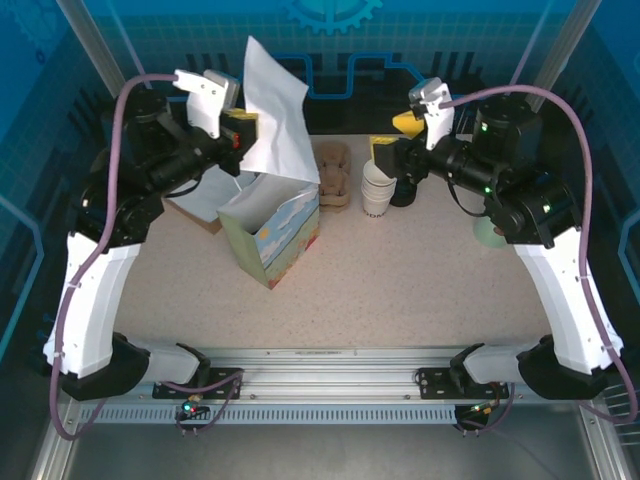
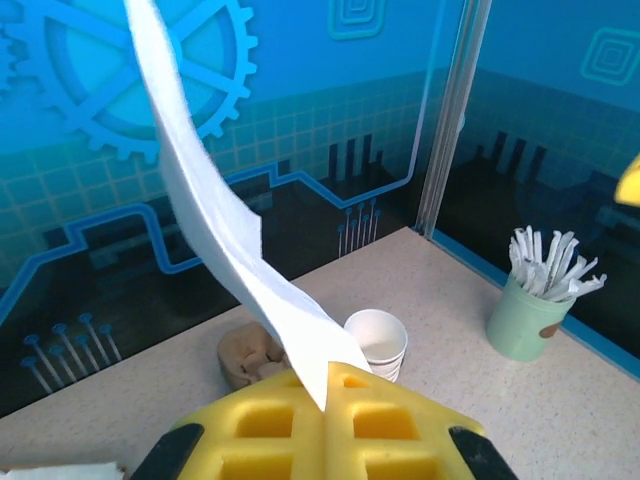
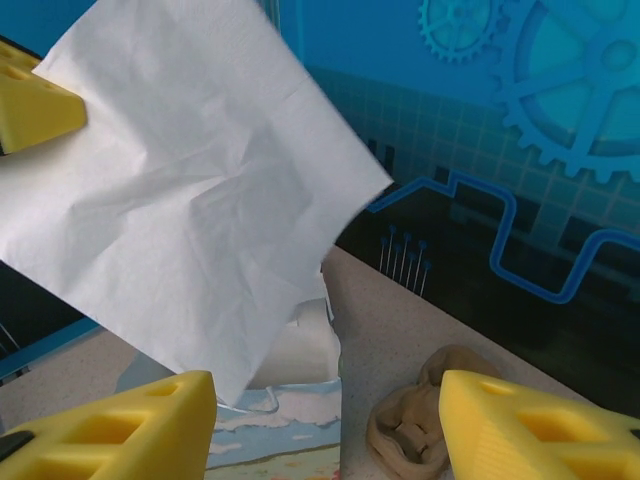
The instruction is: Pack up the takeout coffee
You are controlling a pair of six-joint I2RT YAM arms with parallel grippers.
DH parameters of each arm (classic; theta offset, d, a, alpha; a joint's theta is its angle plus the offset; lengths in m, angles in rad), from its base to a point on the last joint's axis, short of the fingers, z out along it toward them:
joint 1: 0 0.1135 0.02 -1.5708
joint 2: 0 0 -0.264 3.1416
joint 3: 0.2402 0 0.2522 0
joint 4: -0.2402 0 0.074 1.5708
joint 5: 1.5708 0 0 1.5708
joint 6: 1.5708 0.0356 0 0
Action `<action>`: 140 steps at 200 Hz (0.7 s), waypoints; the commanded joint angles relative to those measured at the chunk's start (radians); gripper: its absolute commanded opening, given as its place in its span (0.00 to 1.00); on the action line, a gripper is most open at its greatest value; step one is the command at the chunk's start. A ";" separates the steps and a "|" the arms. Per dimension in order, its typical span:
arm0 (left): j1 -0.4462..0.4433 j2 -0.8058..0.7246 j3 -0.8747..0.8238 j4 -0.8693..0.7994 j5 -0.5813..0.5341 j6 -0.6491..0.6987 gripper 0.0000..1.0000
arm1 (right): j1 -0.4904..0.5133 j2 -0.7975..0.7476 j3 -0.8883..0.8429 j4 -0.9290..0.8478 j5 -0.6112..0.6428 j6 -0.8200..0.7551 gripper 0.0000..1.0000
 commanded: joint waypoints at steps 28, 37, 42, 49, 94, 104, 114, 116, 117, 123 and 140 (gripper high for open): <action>0.131 0.002 0.064 -0.196 0.212 0.214 0.00 | -0.016 0.005 -0.076 0.028 -0.018 0.005 0.62; 0.145 0.007 0.075 -0.221 0.233 0.266 0.00 | -0.017 0.009 -0.084 0.029 -0.021 0.007 0.62; 0.148 0.011 0.080 -0.235 0.236 0.294 0.00 | -0.017 0.008 -0.087 0.031 -0.021 0.008 0.62; 0.150 0.016 0.093 -0.258 0.241 0.333 0.00 | -0.016 0.007 -0.098 0.037 -0.022 0.011 0.62; 0.156 0.074 0.188 -0.418 0.247 0.543 0.00 | -0.018 0.013 -0.141 0.058 -0.038 0.020 0.63; 0.156 0.078 0.193 -0.434 0.239 0.587 0.00 | -0.019 0.014 -0.150 0.062 -0.041 0.022 0.63; 0.156 0.079 0.198 -0.444 0.230 0.624 0.00 | -0.020 0.017 -0.154 0.064 -0.041 0.023 0.63; 0.156 0.079 0.197 -0.445 0.229 0.631 0.00 | -0.019 0.017 -0.156 0.064 -0.042 0.024 0.62; 0.156 0.079 0.197 -0.446 0.228 0.636 0.00 | -0.020 0.017 -0.156 0.064 -0.043 0.025 0.62; 0.157 0.081 0.196 -0.444 0.216 0.652 0.00 | -0.020 0.019 -0.158 0.064 -0.044 0.026 0.62; 0.156 0.096 0.213 -0.454 0.211 0.682 0.00 | -0.020 0.022 -0.161 0.062 -0.046 0.029 0.62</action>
